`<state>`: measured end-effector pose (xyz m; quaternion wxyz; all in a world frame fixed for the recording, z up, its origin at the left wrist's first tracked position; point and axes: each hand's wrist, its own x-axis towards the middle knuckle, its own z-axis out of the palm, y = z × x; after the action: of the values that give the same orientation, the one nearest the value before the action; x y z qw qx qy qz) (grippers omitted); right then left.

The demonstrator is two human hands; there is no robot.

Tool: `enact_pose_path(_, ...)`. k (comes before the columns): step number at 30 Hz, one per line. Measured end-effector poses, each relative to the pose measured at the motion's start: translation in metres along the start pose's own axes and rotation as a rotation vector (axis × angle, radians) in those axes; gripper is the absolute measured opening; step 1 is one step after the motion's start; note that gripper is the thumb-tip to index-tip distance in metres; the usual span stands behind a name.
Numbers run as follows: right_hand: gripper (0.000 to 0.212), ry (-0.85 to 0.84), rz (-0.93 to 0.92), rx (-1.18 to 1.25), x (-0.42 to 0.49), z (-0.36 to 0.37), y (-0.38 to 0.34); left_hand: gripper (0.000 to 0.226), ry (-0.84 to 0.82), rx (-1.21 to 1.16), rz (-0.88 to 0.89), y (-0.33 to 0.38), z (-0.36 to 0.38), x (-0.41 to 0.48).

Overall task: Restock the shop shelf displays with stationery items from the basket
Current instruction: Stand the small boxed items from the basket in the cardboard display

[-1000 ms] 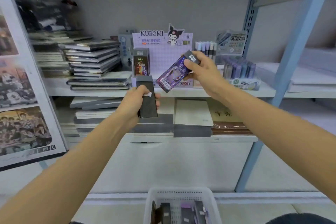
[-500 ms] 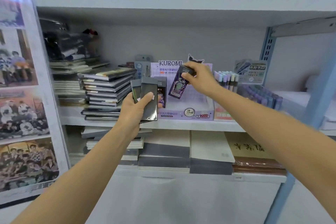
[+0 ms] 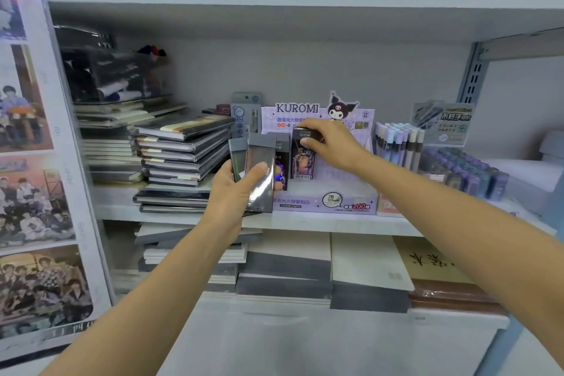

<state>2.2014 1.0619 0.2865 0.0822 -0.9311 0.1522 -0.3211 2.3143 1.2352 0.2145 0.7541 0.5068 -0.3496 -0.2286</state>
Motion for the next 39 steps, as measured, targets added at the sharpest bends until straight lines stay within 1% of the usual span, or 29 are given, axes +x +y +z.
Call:
enact_pose_path(1,0.027,0.013,0.005,0.002,0.0,0.002,0.001,0.034,-0.008,-0.001,0.002,0.0,0.0,0.0)
enact_pose_path(4,0.027,0.061,0.035,0.037,-0.002,0.006,0.007,0.047,-0.021,0.016,0.01,0.0,0.001,0.0)
enact_pose_path(5,0.028,0.075,0.043,0.054,-0.003,0.006,0.007,0.047,-0.025,0.01,0.011,-0.001,0.001,0.0)
enact_pose_path(9,0.026,0.133,0.012,0.066,-0.003,0.012,0.008,0.033,-0.008,0.0,0.002,-0.004,0.0,0.004)
enact_pose_path(12,0.025,0.183,-0.005,0.039,-0.003,0.019,0.007,0.033,-0.001,0.016,0.0,-0.004,0.001,0.004)
enact_pose_path(15,0.026,0.216,-0.002,0.027,-0.007,0.023,0.007,0.029,-0.044,-0.016,0.012,-0.002,0.002,0.0)
enact_pose_path(18,0.028,0.217,0.051,-0.028,-0.01,0.018,0.003,0.03,-0.062,-0.027,0.009,0.0,0.004,-0.003)
enact_pose_path(20,0.031,0.228,0.08,-0.014,-0.013,0.012,0.0,0.029,-0.067,-0.034,0.007,0.002,0.005,-0.005)
enact_pose_path(21,0.032,0.247,0.087,0.047,-0.015,0.009,-0.003,0.028,-0.07,-0.039,0.006,0.002,0.006,-0.007)
enact_pose_path(23,0.03,0.258,0.096,0.298,-0.021,0.002,-0.012,0.029,-0.077,-0.042,0.002,0.004,0.008,-0.01)
enact_pose_path(25,0.024,0.153,0.139,0.598,-0.028,-0.002,-0.023,0.031,-0.088,-0.038,-0.006,0.006,0.012,-0.013)
enact_pose_path(27,0.017,0.009,0.191,0.749,-0.033,-0.003,-0.031,0.033,-0.109,-0.027,-0.015,0.008,0.018,-0.017)
enact_pose_path(28,0.012,-0.037,0.197,0.78,-0.035,-0.003,-0.034,0.034,-0.123,-0.018,-0.02,0.009,0.021,-0.02)
enact_pose_path(30,0.005,-0.062,0.205,0.842,-0.038,-0.005,-0.035,0.036,-0.156,0.001,-0.045,0.011,0.026,-0.023)
enact_pose_path(33,0.014,-0.021,0.273,1.012,-0.041,-0.014,-0.033,0.042,-0.209,-0.036,-0.138,0.016,0.029,-0.026)
enact_pose_path(35,0.019,-0.013,0.317,1.102,-0.043,-0.021,-0.033,0.047,-0.233,-0.031,-0.157,0.018,0.03,-0.026)
enact_pose_path(37,0.029,-0.062,0.323,1.092,-0.046,-0.025,-0.036,0.055,-0.247,0.009,-0.138,0.018,0.03,-0.027)
enact_pose_path(38,0.033,-0.085,0.322,1.038,-0.048,-0.027,-0.038,0.06,-0.25,0.021,-0.129,0.018,0.031,-0.028)
enact_pose_path(39,0.032,-0.088,0.319,0.967,-0.049,-0.028,-0.04,0.062,-0.251,0.027,-0.123,0.019,0.033,-0.029)
